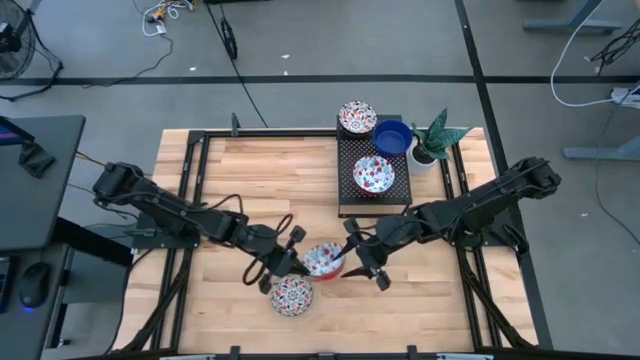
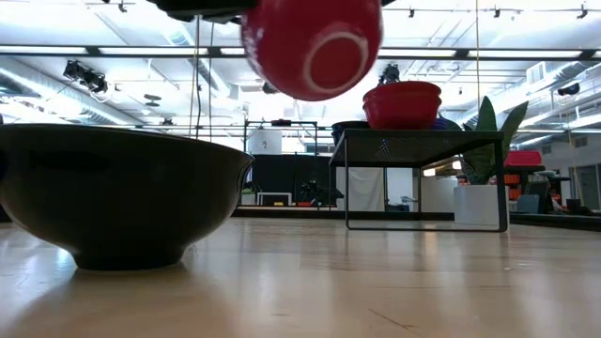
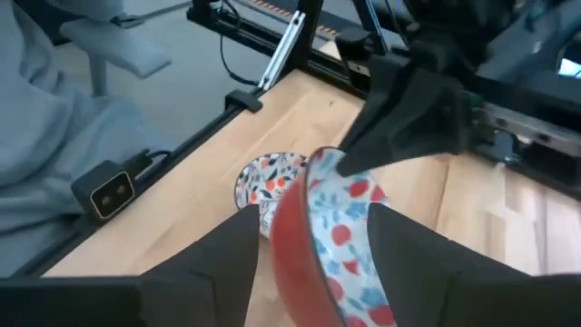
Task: Pick & Place Mini bowls
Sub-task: Stack the red patterned bowl on top of the other red patterned bowl on the shelf
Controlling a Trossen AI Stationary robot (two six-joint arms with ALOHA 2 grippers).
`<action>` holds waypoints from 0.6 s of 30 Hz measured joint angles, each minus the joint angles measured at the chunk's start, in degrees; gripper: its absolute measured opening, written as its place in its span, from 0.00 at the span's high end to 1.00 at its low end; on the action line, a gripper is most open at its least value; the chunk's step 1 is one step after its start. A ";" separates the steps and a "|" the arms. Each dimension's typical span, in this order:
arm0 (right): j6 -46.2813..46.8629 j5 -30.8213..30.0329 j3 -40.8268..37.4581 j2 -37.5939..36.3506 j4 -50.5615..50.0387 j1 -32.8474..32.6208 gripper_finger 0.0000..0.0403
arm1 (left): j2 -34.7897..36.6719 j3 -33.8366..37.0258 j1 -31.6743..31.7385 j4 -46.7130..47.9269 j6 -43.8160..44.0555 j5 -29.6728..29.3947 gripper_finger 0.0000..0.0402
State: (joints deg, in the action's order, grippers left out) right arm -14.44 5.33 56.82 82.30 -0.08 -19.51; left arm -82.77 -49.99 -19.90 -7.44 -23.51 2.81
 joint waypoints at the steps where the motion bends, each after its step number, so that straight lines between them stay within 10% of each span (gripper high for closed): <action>1: -0.02 0.52 0.01 0.00 -0.43 0.00 0.48 | -0.19 -0.46 0.20 0.40 -0.15 0.02 0.98; 18: 3.24 -0.32 0.02 0.00 -3.84 0.01 0.73 | -0.95 -1.50 2.12 -0.91 -3.30 0.03 0.98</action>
State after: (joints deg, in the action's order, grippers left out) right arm -11.20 5.01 56.84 82.30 -3.92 -19.50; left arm -83.72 -51.48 -17.78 -8.35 -26.81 2.84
